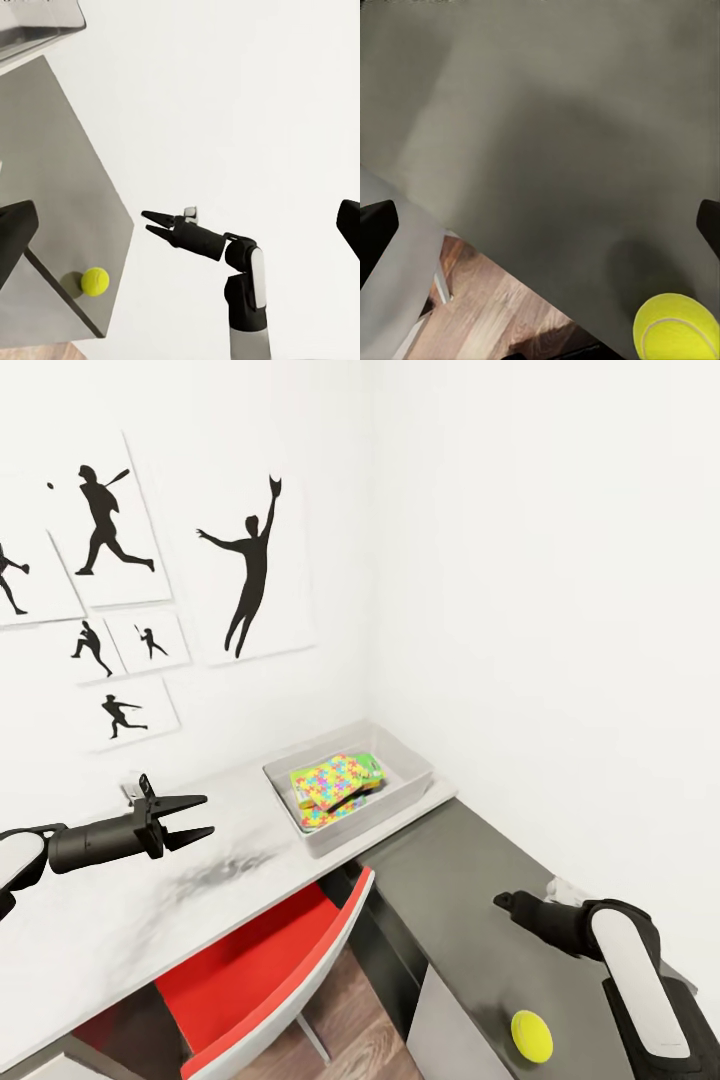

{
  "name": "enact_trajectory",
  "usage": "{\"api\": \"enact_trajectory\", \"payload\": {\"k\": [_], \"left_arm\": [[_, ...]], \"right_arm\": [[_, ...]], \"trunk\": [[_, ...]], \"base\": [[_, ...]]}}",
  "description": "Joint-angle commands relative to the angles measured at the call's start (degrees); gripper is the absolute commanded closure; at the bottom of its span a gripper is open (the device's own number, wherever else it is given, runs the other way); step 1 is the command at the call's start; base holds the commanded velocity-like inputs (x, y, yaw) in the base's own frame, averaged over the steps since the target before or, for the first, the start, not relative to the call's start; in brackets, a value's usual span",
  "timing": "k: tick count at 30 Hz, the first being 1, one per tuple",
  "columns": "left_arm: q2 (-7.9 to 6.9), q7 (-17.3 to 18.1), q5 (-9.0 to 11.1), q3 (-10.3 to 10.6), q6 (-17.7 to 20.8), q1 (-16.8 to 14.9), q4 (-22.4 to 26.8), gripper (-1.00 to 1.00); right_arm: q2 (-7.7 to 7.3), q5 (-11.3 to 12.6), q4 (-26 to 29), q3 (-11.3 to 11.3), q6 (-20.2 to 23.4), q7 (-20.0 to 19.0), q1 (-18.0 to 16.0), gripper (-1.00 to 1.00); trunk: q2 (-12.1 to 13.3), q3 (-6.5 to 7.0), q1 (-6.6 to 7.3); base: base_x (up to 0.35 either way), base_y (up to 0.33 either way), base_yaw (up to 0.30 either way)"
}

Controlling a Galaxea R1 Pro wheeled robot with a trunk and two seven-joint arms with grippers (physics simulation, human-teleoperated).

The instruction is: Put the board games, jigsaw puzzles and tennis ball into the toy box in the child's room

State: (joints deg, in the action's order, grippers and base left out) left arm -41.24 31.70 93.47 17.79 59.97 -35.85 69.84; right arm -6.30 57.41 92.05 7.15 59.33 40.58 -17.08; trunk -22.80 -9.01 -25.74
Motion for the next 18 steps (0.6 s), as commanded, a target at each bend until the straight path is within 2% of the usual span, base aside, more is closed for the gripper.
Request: {"api": "enact_trajectory", "payload": {"k": [1,14,18], "left_arm": [[-0.03,0.47,-0.25,0.19,0.03,-0.1,-0.05,-1.0],[-0.04,0.47,-0.56,0.23,0.03,-0.1,-0.05,-1.0],[-0.03,0.47,-0.57,0.23,0.03,-0.08,-0.05,-1.0]], "right_arm": [[-0.02,0.59,0.05,-0.03,0.21,0.73,-0.07,-1.0],[-0.03,0.6,0.05,-0.13,0.26,0.99,-0.08,-1.0],[-0.03,0.6,0.05,-0.19,0.26,0.99,-0.06,-1.0]], "trunk": [[-0.12,-0.03,-0.04],[-0.12,1.21,-0.04],[-0.12,1.59,-0.04]], "base": [[0.0,0.0,0.0],[0.0,0.0,0.0],[-0.128,0.0,0.0]]}}
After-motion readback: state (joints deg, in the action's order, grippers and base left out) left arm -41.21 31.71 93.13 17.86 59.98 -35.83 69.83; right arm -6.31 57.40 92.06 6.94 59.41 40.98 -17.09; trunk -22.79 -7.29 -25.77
